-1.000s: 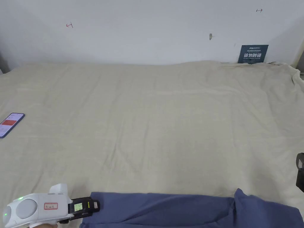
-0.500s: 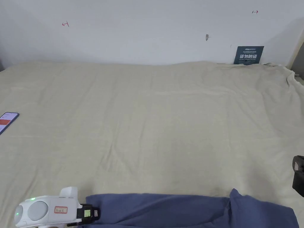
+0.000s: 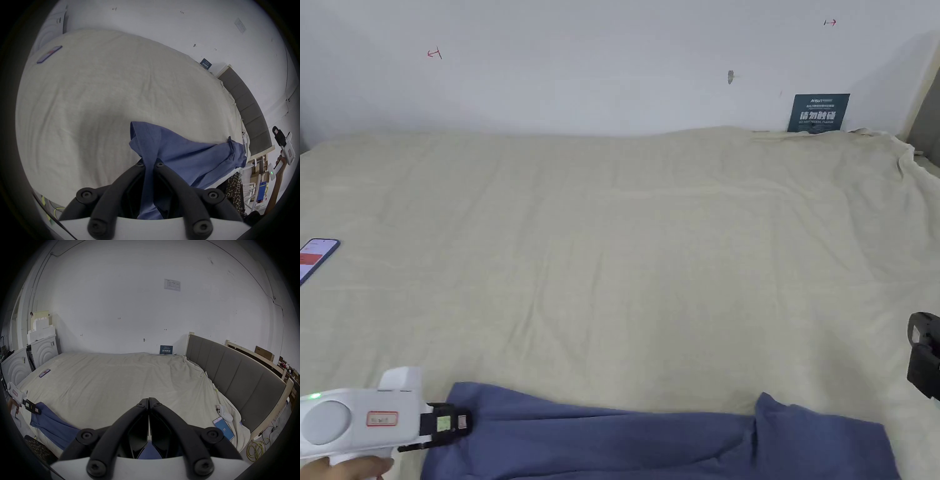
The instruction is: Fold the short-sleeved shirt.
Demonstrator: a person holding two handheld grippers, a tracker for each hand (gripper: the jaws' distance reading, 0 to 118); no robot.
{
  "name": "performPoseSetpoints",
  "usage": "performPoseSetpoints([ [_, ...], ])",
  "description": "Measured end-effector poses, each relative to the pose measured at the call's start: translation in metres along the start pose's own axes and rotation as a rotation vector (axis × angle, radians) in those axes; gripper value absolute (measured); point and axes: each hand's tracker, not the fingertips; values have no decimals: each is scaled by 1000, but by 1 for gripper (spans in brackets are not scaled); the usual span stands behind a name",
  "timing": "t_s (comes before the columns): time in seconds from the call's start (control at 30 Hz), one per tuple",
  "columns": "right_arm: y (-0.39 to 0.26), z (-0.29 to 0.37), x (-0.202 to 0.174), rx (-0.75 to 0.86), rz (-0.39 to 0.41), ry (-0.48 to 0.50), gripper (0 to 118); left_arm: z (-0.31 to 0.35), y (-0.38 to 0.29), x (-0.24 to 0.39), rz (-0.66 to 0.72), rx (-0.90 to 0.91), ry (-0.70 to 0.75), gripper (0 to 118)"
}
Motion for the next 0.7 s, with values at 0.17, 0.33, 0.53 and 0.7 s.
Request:
performPoseSetpoints([
  [0.17, 1, 1, 1, 8, 0, 12, 0, 30, 0, -9, 53, 24, 80, 2],
  [0.33, 0, 4, 3, 17, -4, 27, 0, 45, 1, 9, 97, 1, 131, 2],
  [0.53, -1, 11, 7, 30, -10, 35, 0, 46, 9, 71, 55, -22, 6, 2],
  [0.7, -5, 18, 15, 37, -25, 35, 0, 27, 12, 125, 12, -65, -114, 2],
])
